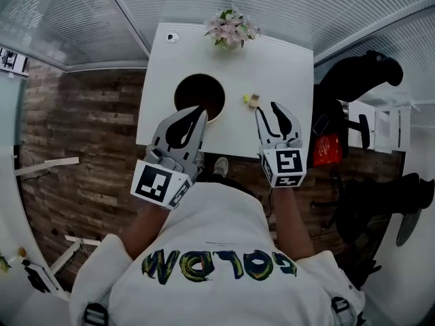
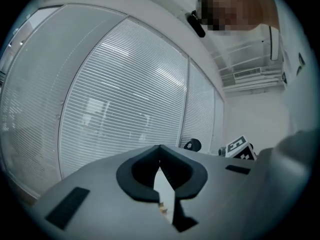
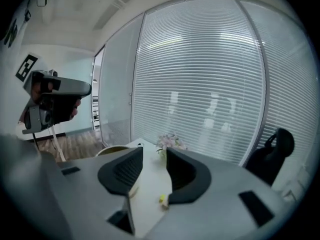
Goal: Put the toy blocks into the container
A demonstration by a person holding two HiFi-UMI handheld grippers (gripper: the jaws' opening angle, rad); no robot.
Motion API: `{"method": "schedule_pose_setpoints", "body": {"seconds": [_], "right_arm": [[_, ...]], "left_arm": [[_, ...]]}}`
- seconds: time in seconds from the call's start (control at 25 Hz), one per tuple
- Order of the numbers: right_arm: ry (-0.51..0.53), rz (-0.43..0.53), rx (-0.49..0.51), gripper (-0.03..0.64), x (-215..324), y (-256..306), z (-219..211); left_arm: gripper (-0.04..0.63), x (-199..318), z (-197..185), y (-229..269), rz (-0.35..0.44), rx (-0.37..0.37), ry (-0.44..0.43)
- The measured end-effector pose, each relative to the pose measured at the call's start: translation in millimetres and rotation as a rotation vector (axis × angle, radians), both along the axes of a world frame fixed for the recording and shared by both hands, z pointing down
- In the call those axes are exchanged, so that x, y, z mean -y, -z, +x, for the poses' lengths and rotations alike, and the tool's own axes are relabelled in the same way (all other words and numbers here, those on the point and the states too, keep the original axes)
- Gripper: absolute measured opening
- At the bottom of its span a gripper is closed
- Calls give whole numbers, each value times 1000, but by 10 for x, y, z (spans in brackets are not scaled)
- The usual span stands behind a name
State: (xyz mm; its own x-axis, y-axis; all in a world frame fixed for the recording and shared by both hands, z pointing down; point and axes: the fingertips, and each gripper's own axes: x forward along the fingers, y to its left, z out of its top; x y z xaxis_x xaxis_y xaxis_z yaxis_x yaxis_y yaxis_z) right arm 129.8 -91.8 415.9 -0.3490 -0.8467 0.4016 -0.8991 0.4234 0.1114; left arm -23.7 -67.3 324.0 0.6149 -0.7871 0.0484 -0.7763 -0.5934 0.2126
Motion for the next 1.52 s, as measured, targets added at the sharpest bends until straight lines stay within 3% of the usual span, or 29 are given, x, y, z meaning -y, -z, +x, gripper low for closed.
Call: {"method": "schedule_pose_setpoints", "body": {"seconds": [0.24,1.04,1.52], "right_arm": [[1,-53,-23,149,104,-361,32],[-23,-426,-130,143,821,-2526,274],[-20,-553,-142,143,893,-3150,295]], "left_arm": [[12,-47,-42,-35,-13,12,9],[12,8,-318,-704,-171,62,59],[12,0,-382,-1082,-256,78,59]]}}
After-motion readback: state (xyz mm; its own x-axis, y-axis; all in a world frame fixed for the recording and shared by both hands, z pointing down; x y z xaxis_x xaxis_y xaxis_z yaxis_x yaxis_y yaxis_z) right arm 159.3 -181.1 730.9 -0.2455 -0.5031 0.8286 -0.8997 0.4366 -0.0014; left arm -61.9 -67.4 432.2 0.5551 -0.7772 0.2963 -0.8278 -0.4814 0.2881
